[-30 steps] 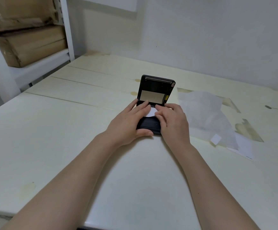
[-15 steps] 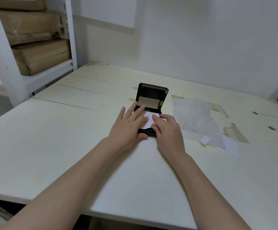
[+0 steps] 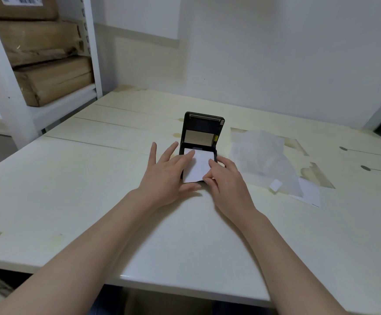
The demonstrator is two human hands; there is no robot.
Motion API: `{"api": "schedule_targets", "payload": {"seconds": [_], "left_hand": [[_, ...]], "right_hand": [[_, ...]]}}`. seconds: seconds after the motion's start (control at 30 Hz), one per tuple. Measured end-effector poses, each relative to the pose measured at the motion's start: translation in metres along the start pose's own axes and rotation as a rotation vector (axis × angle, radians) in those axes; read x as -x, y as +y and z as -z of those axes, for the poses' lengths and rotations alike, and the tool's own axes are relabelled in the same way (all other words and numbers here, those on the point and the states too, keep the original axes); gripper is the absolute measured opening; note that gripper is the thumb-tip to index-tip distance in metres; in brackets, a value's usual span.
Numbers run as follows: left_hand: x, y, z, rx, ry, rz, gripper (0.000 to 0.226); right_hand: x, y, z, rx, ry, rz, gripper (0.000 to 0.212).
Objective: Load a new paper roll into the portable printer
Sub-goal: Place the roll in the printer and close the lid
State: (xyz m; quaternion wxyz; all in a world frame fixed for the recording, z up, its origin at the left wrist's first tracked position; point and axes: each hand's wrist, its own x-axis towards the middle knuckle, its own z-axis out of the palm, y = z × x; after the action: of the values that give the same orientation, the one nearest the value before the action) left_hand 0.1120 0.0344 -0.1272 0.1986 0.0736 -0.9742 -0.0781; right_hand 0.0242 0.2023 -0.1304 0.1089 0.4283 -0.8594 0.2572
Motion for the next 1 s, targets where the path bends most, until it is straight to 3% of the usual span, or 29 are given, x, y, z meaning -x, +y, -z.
{"api": "schedule_targets", "payload": {"seconds": [0.13, 0.3, 0.47, 0.53, 0.73, 0.87, 1.0], "left_hand": [[-0.002, -0.001, -0.005, 0.024, 0.009, -0.023, 0.104], [-0.006, 0.005, -0.002, 0.139, 0.006, 0.069, 0.063], [-0.016, -0.005, -0.003, 0.081, 0.082, 0.077, 0.050], [-0.015, -0.005, -0.006, 0.088, 0.097, 0.079, 0.040], [-0.014, -0.008, -0.009, 0.137, 0.102, 0.087, 0.040], [-0.016, -0.012, -0.011, 0.199, 0.092, 0.104, 0.043], [-0.018, -0.013, -0.008, 0.245, 0.136, 0.133, 0.069]], "right_hand": [[0.004, -0.002, 0.004, -0.022, -0.019, 0.027, 0.016], [0.008, 0.002, 0.004, -0.024, -0.049, 0.041, 0.016], [-0.001, 0.000, 0.006, -0.047, -0.033, -0.001, 0.042], [-0.008, 0.002, 0.005, -0.047, -0.046, -0.027, 0.043], [-0.024, 0.007, 0.005, -0.163, 0.171, -0.215, 0.020], [-0.051, 0.007, 0.015, -0.311, 0.297, -0.299, 0.042], [-0.083, 0.004, 0.028, -0.441, 0.218, -0.291, 0.059]]}}
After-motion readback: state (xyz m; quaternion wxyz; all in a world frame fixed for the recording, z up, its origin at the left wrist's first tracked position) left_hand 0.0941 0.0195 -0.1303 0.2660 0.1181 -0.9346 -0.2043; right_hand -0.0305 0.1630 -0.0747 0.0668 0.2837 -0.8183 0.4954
